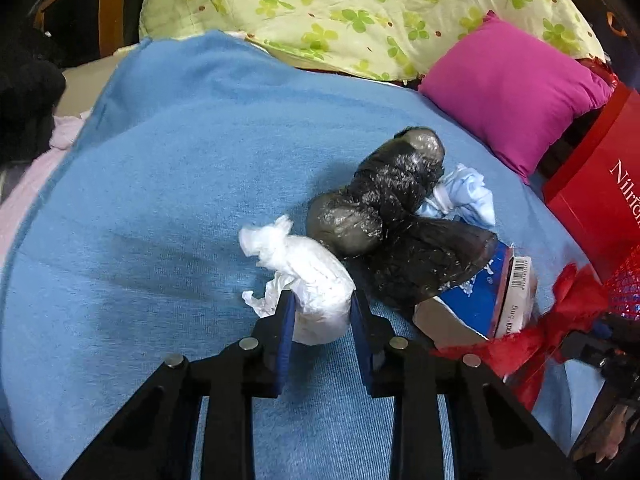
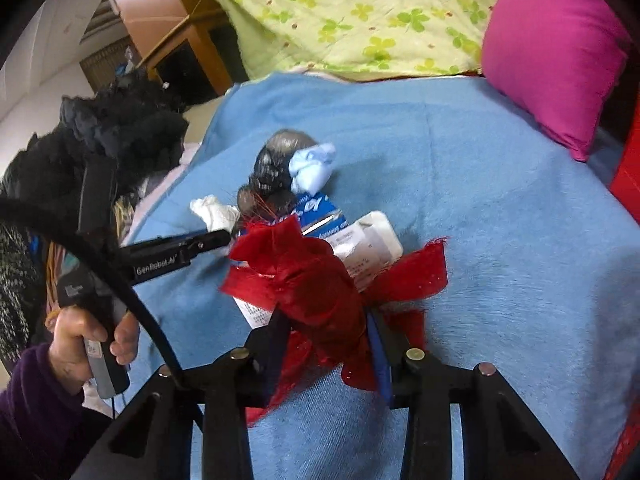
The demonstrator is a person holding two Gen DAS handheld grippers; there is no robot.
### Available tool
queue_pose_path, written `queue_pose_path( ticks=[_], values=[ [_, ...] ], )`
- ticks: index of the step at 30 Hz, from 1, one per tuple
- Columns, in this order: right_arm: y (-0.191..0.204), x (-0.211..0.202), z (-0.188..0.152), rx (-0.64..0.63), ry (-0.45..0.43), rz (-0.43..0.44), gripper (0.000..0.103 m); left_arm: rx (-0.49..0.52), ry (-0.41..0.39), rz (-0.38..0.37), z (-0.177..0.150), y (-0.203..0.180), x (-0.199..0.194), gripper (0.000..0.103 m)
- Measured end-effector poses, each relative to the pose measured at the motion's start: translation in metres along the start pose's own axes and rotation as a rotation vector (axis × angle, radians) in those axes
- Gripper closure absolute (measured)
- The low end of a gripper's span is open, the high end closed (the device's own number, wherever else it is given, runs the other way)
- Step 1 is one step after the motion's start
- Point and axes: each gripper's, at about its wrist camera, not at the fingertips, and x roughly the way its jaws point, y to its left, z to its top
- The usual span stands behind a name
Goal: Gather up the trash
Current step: 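Grasp the white tissue with the left gripper while the right gripper grasps the red ribbon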
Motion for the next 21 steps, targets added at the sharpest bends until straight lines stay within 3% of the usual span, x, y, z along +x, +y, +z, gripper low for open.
queue_pose_path(
  ticks=[9,21],
  values=[
    [-0.024,-0.045,0.0,0.116,-0.107,0.023,0.063,0.018,-0.094,0.005,0.0,-0.01,-0.045,0.074],
    [-0.04,-0.102,-0.011,0.177,-0.255,-0.01,0.063,0.165,-0.18,0.074,-0.016,-0.093,-0.086,0.074]
  ],
)
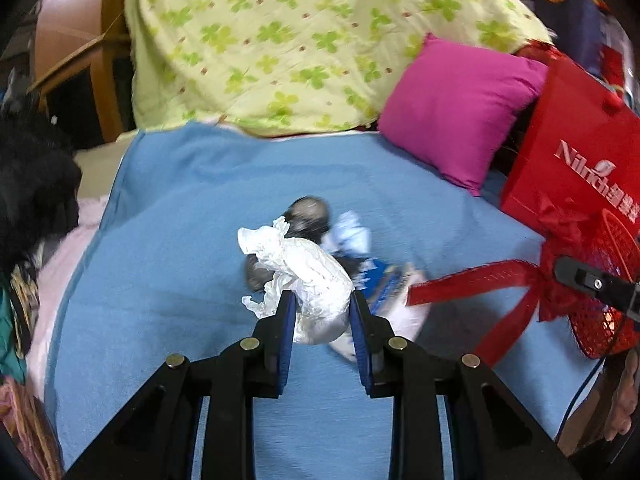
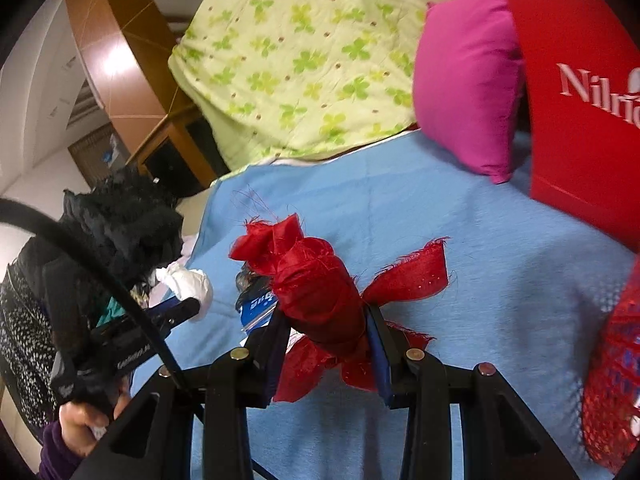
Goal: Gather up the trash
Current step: 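Grasp the white tissue with the left gripper while the right gripper grasps the red ribbon, then lift the red ribbon with the right gripper toward the red wastebasket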
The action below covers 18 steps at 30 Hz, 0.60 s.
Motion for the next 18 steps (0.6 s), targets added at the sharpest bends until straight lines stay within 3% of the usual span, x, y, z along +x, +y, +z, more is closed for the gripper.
queue_pose_path(
  ticks=[8,18],
  values=[
    [-0.01,-0.034,-0.01,0.014,-0.054,-0.04,0.063,0.081,-0.016,0.015,-0.001,-0.037,-0.007,0.074],
    [-0.017,-0.061,-0.019,0.038,-0.1,-0.025,0.063,0.127,-0.022,0.02,-0.002,-0.064,-0.007,0.074]
  ],
)
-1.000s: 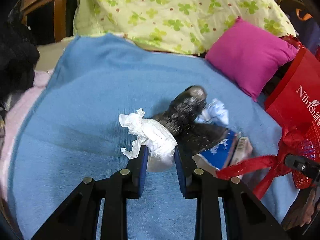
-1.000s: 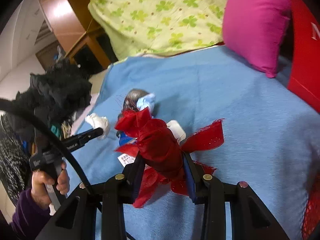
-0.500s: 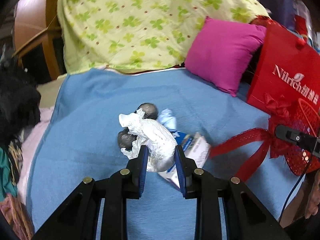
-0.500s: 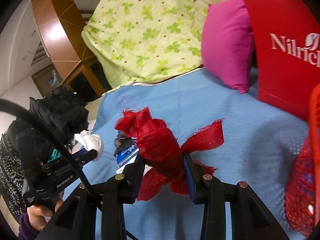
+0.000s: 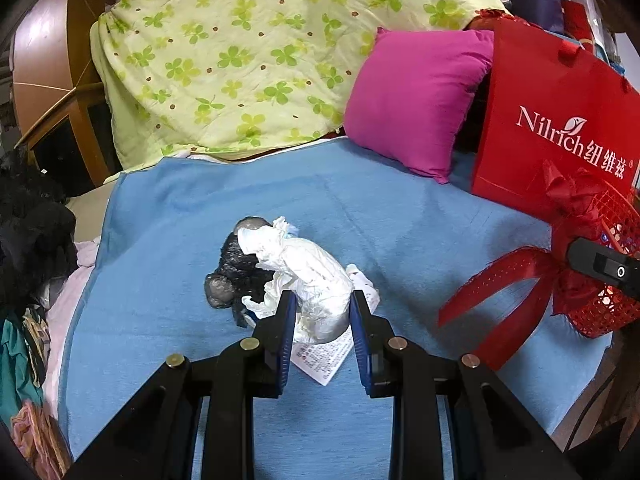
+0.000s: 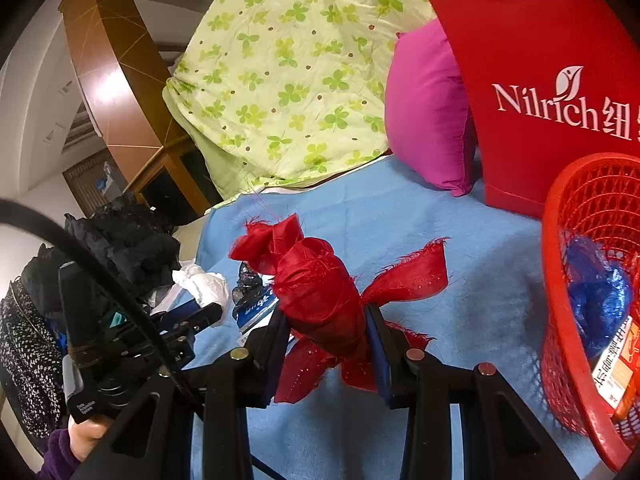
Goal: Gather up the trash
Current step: 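Lift the red ribbon with the right gripper toward the red wastebasket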
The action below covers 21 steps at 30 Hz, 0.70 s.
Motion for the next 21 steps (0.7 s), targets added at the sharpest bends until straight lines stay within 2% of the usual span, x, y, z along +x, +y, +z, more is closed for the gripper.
queue_pose_path(
  ticks=[21],
  values=[
    [-0.014,-0.027,0.001,0.02,-0.056,-0.007,0.063,0.067,-0.012,-0.008,0.004,-0.039,0.001,0.074]
  ],
)
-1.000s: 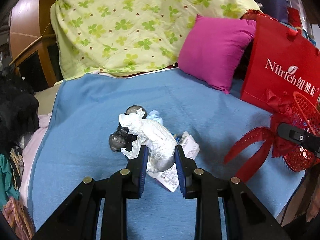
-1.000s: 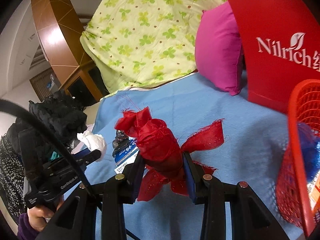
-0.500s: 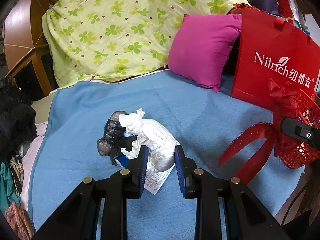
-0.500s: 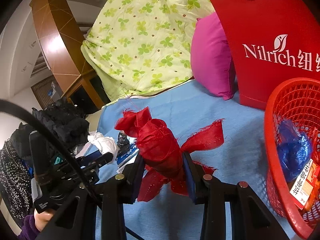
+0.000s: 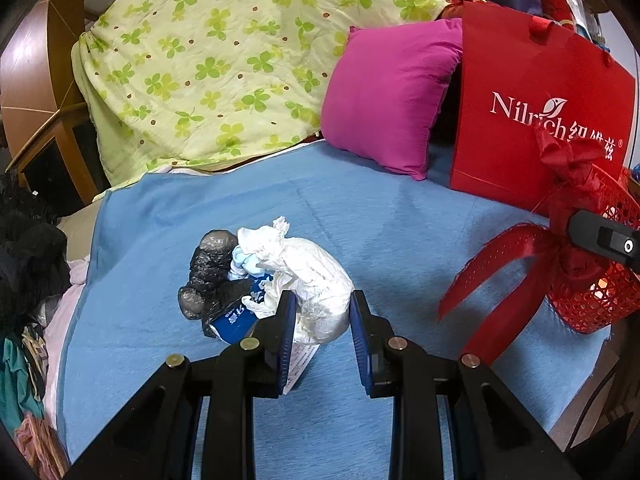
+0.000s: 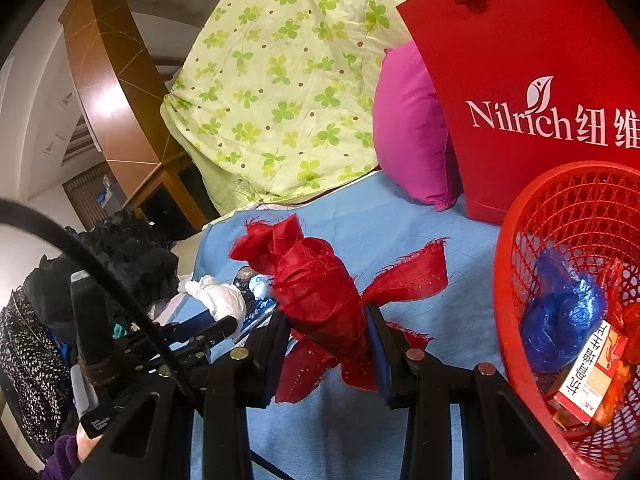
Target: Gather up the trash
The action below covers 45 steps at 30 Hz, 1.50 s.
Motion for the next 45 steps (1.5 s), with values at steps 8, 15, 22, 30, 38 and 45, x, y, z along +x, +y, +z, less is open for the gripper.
queue_pose_path(
  ticks=[8,15,22,30,38,45],
  values=[
    [-0.006,-0.011,0.002,0.012,-0.023,-0.001,0.063,0.026,-0.004,-0.007,0.001,-0.014,0.0,0.074],
    [-0.013,-0.02,0.004,0.02,-0.038,-0.001,0.063,0.048,0.0,-0.014,0.0,-0.026,0.003,0.074],
    [-0.021,-0.028,0.005,0.031,-0.055,-0.01,0.063,0.066,0.002,-0.023,-0.001,-0.036,0.003,0.074],
    [-0.027,-0.039,0.006,0.04,-0.086,-0.012,0.063,0.091,-0.02,-0.025,0.002,-0.051,-0.005,0.074],
    [-0.037,-0.053,0.009,0.073,-0.137,0.004,0.063,0.139,-0.059,0.001,0.011,-0.07,-0.018,0.074],
    [-0.046,-0.069,0.013,0.1,-0.196,0.016,0.063,0.16,-0.075,-0.006,0.021,-0.085,-0.029,0.074]
  ],
)
